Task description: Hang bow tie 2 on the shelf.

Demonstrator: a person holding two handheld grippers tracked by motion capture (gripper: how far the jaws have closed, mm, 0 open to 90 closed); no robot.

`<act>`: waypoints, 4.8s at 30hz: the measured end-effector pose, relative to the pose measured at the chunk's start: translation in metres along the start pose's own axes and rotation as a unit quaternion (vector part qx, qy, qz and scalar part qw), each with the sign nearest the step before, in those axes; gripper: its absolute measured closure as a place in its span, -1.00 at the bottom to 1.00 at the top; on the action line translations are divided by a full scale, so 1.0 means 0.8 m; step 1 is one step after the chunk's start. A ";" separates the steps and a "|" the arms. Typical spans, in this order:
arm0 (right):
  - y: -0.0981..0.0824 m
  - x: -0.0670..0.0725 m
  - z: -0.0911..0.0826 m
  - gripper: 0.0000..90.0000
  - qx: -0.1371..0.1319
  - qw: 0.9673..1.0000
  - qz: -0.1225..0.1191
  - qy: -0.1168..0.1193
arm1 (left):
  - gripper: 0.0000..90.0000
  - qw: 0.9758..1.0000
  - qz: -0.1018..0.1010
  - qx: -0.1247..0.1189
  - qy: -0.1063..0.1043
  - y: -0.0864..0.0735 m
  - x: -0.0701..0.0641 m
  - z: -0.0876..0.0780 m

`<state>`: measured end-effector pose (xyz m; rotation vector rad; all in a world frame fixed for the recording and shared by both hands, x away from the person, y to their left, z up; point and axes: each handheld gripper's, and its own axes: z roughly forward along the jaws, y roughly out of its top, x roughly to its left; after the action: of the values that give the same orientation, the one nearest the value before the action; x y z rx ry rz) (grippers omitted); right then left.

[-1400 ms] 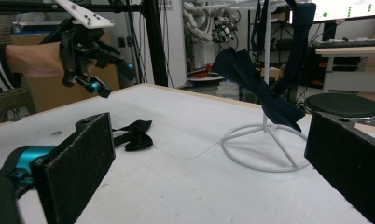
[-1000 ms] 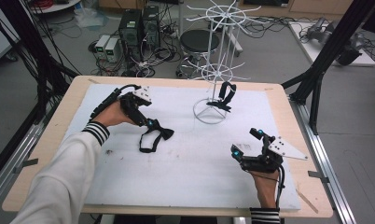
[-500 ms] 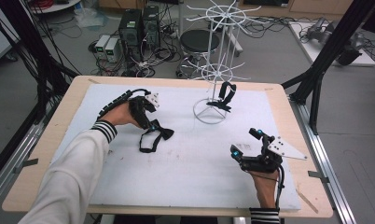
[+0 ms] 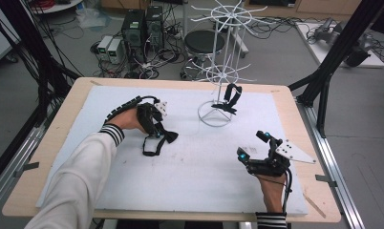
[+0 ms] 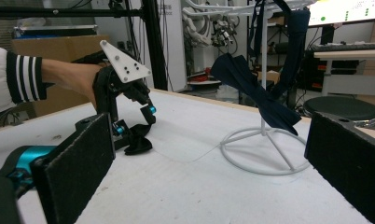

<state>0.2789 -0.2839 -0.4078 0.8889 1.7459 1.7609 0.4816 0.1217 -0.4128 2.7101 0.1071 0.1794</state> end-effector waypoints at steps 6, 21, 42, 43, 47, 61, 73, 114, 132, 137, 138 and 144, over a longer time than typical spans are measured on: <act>0.000 0.000 0.000 -0.98 0.002 1.000 0.001 0.001 | -0.08 1.000 0.017 0.010 0.007 -0.002 0.000 -0.001; -0.003 0.001 0.003 -0.98 0.004 1.000 0.004 0.002 | 0.57 1.000 0.011 -0.001 -0.007 -0.004 -0.006 -0.003; -0.005 0.006 0.008 -0.98 0.009 1.000 0.001 0.013 | 0.84 0.999 -0.040 -0.014 0.032 -0.013 -0.007 -0.016; -0.005 0.006 0.008 -0.98 0.009 1.000 0.001 0.014 | 0.84 0.998 -0.048 -0.020 0.032 -0.013 -0.008 -0.018; -0.003 0.006 0.008 -0.98 0.007 1.000 0.002 0.018 | 0.84 0.998 -0.047 -0.037 0.027 -0.010 -0.010 -0.027; 0.007 0.015 0.014 -0.98 0.003 0.999 -0.001 0.037 | 0.84 0.991 -0.080 -0.104 0.025 -0.014 -0.028 -0.055; 0.023 0.025 0.032 -0.98 0.029 0.997 -0.012 0.075 | 0.84 0.985 -0.082 -0.151 0.014 -0.018 -0.049 -0.072; 0.082 0.060 0.113 -0.63 0.155 0.965 -0.006 0.212 | 0.83 0.962 -0.037 -0.269 -0.002 0.031 -0.125 -0.097; 0.079 0.073 0.143 -0.08 0.209 0.953 0.006 0.219 | 0.83 0.963 -0.017 -0.270 0.005 0.042 -0.135 -0.090; 0.078 0.074 0.146 0.14 0.214 0.951 0.017 0.223 | 0.83 0.963 -0.011 -0.267 0.010 0.044 -0.137 -0.089; 0.078 0.074 0.146 0.20 0.218 0.950 0.017 0.223 | 0.83 0.964 -0.008 -0.264 0.012 0.044 -0.138 -0.090; 0.079 0.075 0.144 0.67 0.229 0.948 0.018 0.220 | 0.83 0.963 -0.008 -0.269 0.021 0.045 -0.139 -0.091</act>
<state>0.3311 -0.1658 -0.3429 0.7365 2.5143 1.6957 0.3630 0.1071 -0.3446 2.1640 0.0778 0.2247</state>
